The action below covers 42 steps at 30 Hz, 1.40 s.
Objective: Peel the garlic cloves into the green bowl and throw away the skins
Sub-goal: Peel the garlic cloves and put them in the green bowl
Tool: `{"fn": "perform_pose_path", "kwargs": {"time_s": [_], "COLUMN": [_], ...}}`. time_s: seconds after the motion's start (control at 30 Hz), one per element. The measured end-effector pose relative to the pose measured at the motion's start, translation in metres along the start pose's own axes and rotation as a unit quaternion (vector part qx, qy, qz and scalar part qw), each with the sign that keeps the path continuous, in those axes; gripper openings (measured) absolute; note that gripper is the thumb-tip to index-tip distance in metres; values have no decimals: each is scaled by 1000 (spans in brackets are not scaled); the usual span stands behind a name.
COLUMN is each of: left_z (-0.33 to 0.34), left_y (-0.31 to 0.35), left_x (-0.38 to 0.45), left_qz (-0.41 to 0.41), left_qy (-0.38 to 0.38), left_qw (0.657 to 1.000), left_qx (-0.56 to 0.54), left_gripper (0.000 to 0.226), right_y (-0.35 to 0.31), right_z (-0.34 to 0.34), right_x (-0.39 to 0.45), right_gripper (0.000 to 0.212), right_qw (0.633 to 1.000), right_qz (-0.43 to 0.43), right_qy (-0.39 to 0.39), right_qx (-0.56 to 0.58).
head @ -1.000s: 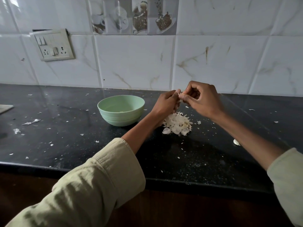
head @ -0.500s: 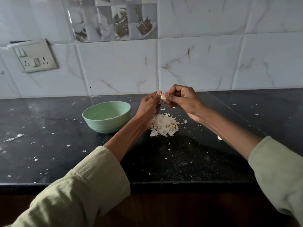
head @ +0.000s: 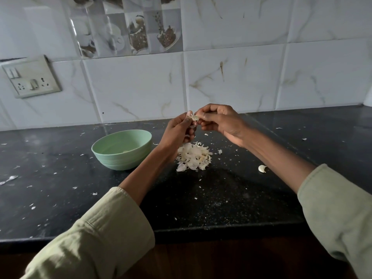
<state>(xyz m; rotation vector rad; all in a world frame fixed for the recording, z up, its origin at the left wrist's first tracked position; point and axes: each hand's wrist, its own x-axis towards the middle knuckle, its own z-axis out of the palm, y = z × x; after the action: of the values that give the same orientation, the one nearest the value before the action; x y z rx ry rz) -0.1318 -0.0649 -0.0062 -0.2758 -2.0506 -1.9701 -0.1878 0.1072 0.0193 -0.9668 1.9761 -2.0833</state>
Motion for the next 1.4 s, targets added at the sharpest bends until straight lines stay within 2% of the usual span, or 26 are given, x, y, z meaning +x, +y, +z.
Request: {"fn": "perform_pose_path", "kwargs": {"time_s": [0.2, 0.47, 0.6, 0.77, 1.07, 1.2, 1.4], "left_z": [0, -3, -4, -6, -12, -9, -9], "left_y": [2, -3, -6, -8, -11, -9, -8], "left_x": [-2, 3, 5, 8, 7, 5, 7], "left_qz": [18, 35, 44, 61, 85, 88, 80], "left_qy": [2, -21, -24, 1, 47, 64, 68], "left_qw": [998, 997, 996, 995, 987, 981, 977], "left_qx": [64, 68, 71, 81, 130, 162, 184], "left_gripper": [33, 35, 38, 41, 20, 22, 4], "right_y": [-2, 0, 2, 3, 12, 13, 16], "right_z": [-3, -4, -5, -7, -2, -1, -7], "right_x": [0, 1, 0, 0, 2, 1, 4], "right_gripper": [6, 14, 11, 12, 25, 26, 19], "right_qw": [1000, 998, 994, 994, 999, 998, 995], "right_qz": [1, -18, -31, -26, 4, 4, 26], "right_qy": [4, 12, 11, 40, 34, 33, 33], "right_qx": [-22, -62, -100, -98, -35, -52, -94]}}
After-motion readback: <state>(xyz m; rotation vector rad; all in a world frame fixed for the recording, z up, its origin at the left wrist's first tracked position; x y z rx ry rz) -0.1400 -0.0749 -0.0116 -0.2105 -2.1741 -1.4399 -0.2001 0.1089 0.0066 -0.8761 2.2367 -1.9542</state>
